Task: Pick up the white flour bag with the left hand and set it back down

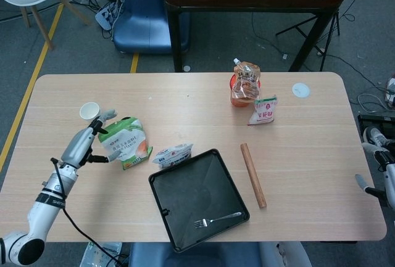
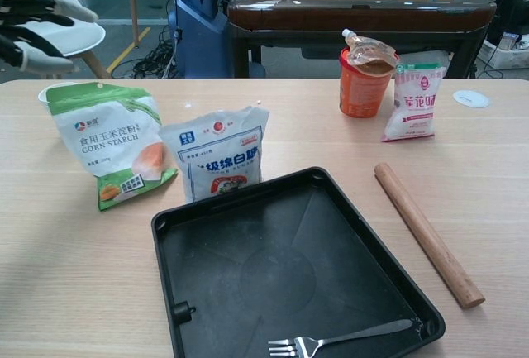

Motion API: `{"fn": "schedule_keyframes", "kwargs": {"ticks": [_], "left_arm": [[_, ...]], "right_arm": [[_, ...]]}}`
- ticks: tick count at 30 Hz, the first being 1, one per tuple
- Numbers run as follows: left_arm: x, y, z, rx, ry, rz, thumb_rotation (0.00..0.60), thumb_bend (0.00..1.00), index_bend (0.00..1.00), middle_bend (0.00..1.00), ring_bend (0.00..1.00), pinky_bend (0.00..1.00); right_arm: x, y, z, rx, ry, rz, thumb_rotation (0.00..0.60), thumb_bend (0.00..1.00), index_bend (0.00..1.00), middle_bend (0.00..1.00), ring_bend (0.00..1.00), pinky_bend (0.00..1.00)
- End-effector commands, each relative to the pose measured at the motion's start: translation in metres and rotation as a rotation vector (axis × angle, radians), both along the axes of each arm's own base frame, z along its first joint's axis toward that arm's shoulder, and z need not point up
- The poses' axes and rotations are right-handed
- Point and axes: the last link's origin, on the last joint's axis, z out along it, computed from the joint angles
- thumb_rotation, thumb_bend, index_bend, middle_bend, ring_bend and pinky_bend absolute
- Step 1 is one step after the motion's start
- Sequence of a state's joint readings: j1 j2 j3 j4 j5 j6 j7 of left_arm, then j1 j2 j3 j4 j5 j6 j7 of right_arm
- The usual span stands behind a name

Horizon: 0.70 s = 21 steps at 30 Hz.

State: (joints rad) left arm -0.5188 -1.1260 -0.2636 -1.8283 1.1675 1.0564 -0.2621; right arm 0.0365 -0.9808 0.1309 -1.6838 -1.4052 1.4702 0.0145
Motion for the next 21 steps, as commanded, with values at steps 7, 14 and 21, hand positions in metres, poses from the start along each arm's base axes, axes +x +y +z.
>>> {"fn": "schedule_keyframes", "kwargs": {"ticks": [7, 14, 21], "left_arm": [[-0.07, -0.064, 0.021, 0.235, 0.305, 0.153, 0.6, 0.23, 0.04, 0.1, 0.05, 0.24], [-0.088, -0.108, 0.022, 0.352, 0.436, 0.208, 0.6, 0.23, 0.07, 0.1, 0.05, 0.22], [-0.09, -0.134, 0.024, 0.327, 0.451, 0.242, 0.6, 0.23, 0.07, 0.1, 0.05, 0.21]], "right_arm": [[0.014, -0.008, -0.001, 0.086, -0.005, 0.074, 0.6, 0.25, 0.25, 0.32, 0.2, 0.16], [0.021, -0.009, -0.008, 0.118, -0.011, 0.171, 0.6, 0.25, 0.25, 0.32, 0.2, 0.16], [0.018, -0.011, -0.02, 0.14, 0.007, 0.169, 0.6, 0.25, 0.25, 0.32, 0.2, 0.16]]}}
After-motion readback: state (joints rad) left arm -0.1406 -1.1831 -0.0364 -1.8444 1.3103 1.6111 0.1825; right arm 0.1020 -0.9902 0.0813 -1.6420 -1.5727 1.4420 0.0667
